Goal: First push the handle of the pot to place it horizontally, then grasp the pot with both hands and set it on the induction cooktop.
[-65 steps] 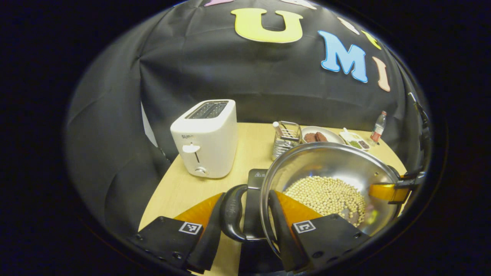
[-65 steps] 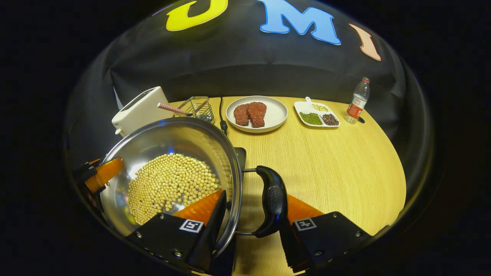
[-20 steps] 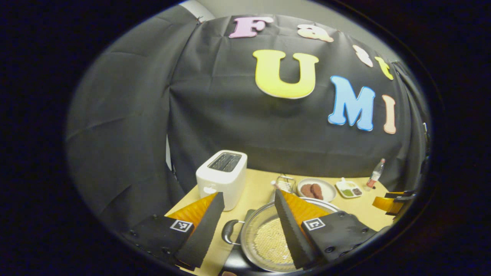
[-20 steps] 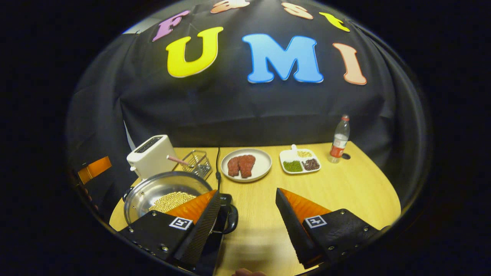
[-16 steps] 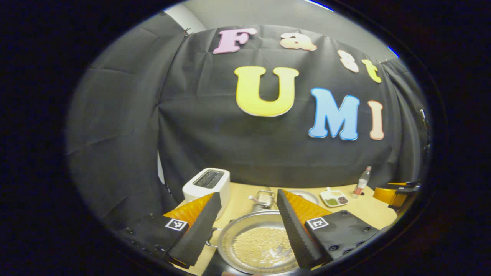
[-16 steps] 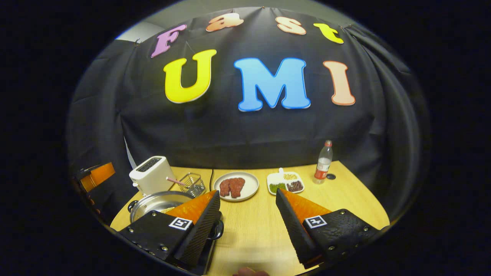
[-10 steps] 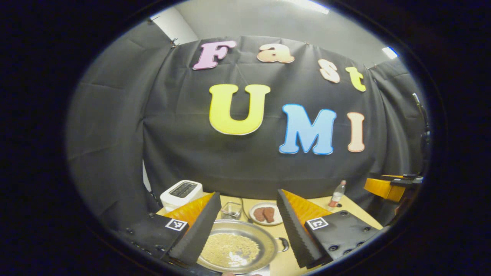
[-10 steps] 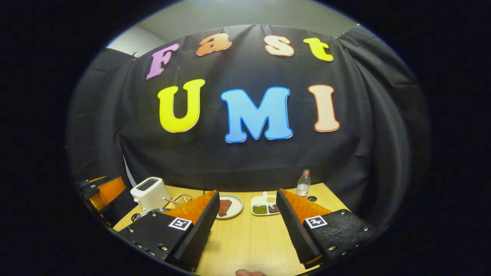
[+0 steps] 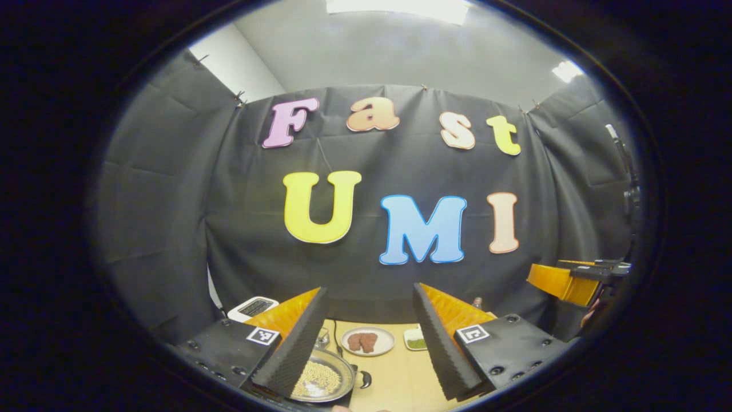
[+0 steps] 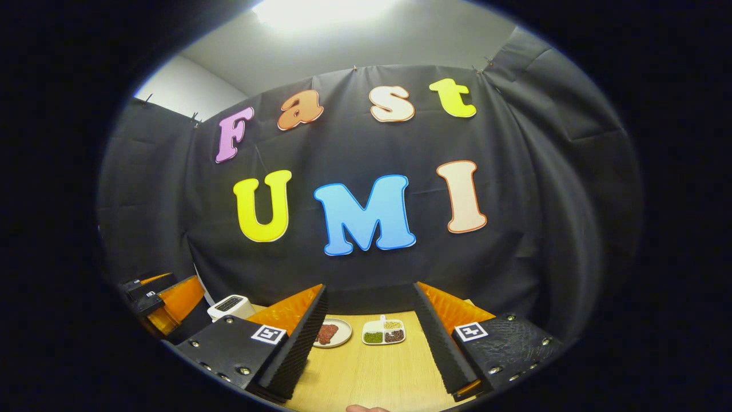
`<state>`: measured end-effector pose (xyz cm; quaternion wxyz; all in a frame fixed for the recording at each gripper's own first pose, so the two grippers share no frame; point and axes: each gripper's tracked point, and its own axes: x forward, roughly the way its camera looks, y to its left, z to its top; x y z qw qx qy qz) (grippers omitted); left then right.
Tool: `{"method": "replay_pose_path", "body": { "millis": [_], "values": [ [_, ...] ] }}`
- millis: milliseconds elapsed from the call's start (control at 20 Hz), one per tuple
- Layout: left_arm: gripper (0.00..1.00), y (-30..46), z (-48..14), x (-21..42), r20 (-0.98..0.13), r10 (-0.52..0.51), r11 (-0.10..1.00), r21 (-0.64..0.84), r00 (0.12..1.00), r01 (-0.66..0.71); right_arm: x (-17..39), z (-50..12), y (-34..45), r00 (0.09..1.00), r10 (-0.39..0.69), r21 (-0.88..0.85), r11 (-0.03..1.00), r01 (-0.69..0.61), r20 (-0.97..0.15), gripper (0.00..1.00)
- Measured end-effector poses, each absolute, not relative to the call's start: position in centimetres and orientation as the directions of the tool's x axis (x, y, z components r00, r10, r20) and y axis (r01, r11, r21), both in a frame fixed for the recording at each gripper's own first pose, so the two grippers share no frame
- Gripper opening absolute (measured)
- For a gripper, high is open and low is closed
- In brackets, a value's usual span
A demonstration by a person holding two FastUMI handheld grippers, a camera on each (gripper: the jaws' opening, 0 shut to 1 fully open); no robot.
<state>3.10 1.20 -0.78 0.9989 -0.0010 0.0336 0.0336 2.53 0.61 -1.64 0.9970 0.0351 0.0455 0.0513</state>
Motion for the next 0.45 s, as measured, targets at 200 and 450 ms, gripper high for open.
{"method": "replay_pose_path", "body": {
  "millis": [200, 450],
  "values": [
    [0.94, -1.4, 0.8, 2.1, -0.050, 0.017, 0.999, -0.028, 0.999, -0.018, 1.4, -0.4, -0.7, 0.994, 0.074, 0.061, 0.996, -0.070, -0.077, 0.92],
    [0.99, -0.1, 0.9, 1.6, -0.056, -0.021, 0.999, -0.049, 0.998, 0.018, 0.0, 0.4, 0.9, 0.995, 0.052, 0.059, 0.997, -0.047, -0.088, 0.92]
  ]
}}
